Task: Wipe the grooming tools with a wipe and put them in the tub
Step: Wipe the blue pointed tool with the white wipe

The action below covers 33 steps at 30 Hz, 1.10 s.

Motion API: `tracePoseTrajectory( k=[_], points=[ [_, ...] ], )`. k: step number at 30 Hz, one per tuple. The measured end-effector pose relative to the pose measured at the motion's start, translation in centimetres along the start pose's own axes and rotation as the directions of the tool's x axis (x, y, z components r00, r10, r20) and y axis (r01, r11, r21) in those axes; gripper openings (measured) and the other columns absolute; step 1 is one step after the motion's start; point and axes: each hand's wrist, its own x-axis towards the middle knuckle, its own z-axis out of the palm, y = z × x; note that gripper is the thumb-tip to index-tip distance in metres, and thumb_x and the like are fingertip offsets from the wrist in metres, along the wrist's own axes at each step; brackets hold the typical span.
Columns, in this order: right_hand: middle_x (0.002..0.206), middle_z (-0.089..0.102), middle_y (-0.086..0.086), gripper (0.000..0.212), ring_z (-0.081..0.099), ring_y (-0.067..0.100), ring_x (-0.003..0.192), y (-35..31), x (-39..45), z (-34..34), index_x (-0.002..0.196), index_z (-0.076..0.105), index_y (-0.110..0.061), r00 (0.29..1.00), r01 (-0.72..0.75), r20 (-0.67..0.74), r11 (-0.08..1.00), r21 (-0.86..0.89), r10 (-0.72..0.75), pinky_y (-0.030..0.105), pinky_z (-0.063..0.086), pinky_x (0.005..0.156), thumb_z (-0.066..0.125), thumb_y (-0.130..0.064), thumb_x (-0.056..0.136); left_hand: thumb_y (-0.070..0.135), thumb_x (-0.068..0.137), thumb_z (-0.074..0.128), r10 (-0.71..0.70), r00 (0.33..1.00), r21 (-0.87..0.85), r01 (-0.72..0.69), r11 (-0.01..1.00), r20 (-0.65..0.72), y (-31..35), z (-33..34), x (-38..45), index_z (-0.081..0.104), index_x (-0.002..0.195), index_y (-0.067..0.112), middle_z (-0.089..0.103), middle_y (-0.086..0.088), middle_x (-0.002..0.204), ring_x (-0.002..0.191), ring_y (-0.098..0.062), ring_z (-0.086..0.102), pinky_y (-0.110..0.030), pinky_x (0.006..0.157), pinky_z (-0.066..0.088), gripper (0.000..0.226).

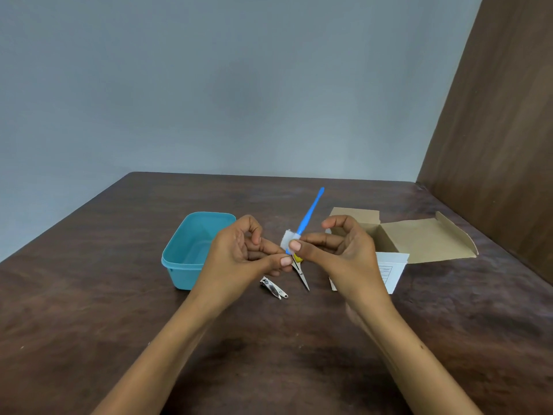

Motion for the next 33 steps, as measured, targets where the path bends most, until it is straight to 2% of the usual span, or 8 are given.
tracePoseTrajectory(
  k=[3,8,11,16,21,26,30,33],
  points=[
    [0.073,0.074,0.009,0.046,0.070,0.016,0.064,0.17,0.01,0.11,0.093,0.045,-0.013,0.999,0.019,-0.041,0.999,0.050,-0.017,0.017,0.051,0.060,0.078,0.007,0.067,-0.007,0.075,0.069,-0.014,1.000,-0.031,0.014,0.999,-0.003,-0.07,-0.01,0.03,0.032,0.075,0.011,0.073,-0.020,0.076,0.070,-0.030,0.073,-0.024,0.056,0.056,0.042],
    [0.078,0.075,0.008,0.048,0.072,0.015,0.070,0.30,-0.21,0.15,0.100,0.046,-0.010,0.999,-0.042,0.023,0.998,-0.041,0.043,0.017,0.051,0.061,0.080,0.000,0.068,-0.008,0.075,0.069,-0.022,1.000,-0.043,0.021,0.999,-0.003,-0.28,-0.02,0.00,0.029,0.074,0.013,0.071,-0.022,0.071,0.063,-0.028,0.072,-0.025,0.055,0.057,0.046],
    [0.079,0.075,0.010,0.049,0.071,0.017,0.070,0.07,-0.15,-0.13,0.101,0.046,-0.010,0.996,-0.078,0.033,0.997,-0.013,0.079,0.019,0.053,0.064,0.080,0.000,0.067,-0.008,0.074,0.070,-0.029,1.000,-0.034,0.029,0.999,0.012,-0.19,-0.07,0.03,0.027,0.074,0.014,0.072,-0.020,0.069,0.059,-0.027,0.071,-0.026,0.055,0.057,0.049],
    [0.073,0.074,0.008,0.048,0.071,0.018,0.065,-0.16,-0.08,-0.30,0.095,0.044,-0.013,0.999,-0.026,-0.024,0.999,0.042,0.027,0.020,0.054,0.064,0.078,0.005,0.067,-0.010,0.074,0.069,-0.033,0.999,-0.030,0.034,0.999,0.038,0.14,-0.16,-0.03,0.025,0.072,0.014,0.072,-0.020,0.069,0.059,-0.026,0.070,-0.026,0.055,0.057,0.050],
    [0.081,0.075,0.007,0.052,0.072,0.020,0.076,0.41,-0.23,-0.15,0.102,0.047,-0.016,0.994,-0.094,0.052,0.988,-0.125,0.101,0.034,0.055,0.080,0.083,-0.009,0.065,-0.010,0.074,0.069,-0.038,0.998,0.026,0.037,0.999,0.045,0.13,-0.37,0.02,0.026,0.070,0.014,0.071,-0.021,0.070,0.058,-0.026,0.070,-0.026,0.054,0.057,0.050],
    [0.076,0.075,0.009,0.050,0.071,0.019,0.068,-0.11,-0.09,-0.04,0.098,0.044,-0.014,0.999,-0.041,-0.024,0.999,-0.017,0.041,0.023,0.054,0.068,0.081,-0.001,0.066,-0.011,0.074,0.069,-0.063,0.996,-0.017,0.064,0.998,0.067,0.43,-0.31,-0.02,0.025,0.071,0.015,0.072,-0.016,0.067,0.055,-0.022,0.069,-0.024,0.052,0.056,0.051],
    [0.077,0.074,0.012,0.050,0.072,0.022,0.071,-0.22,-0.34,0.25,0.099,0.043,-0.012,0.996,0.000,-0.089,0.995,0.104,0.010,0.024,0.056,0.069,0.079,0.001,0.066,-0.012,0.074,0.068,-0.066,0.995,-0.048,0.070,0.996,0.078,0.56,-0.30,-0.09,0.025,0.071,0.015,0.073,-0.015,0.067,0.054,-0.021,0.069,-0.024,0.053,0.057,0.051],
    [0.077,0.075,0.008,0.050,0.072,0.019,0.072,0.14,-0.54,0.42,0.100,0.046,-0.013,0.998,-0.020,-0.059,1.000,0.021,0.021,0.024,0.056,0.067,0.080,-0.001,0.066,-0.013,0.074,0.068,-0.063,0.995,-0.039,0.066,0.997,0.075,0.63,-0.35,-0.15,0.025,0.071,0.015,0.072,-0.016,0.067,0.054,-0.020,0.069,-0.024,0.053,0.057,0.050]
  ],
)
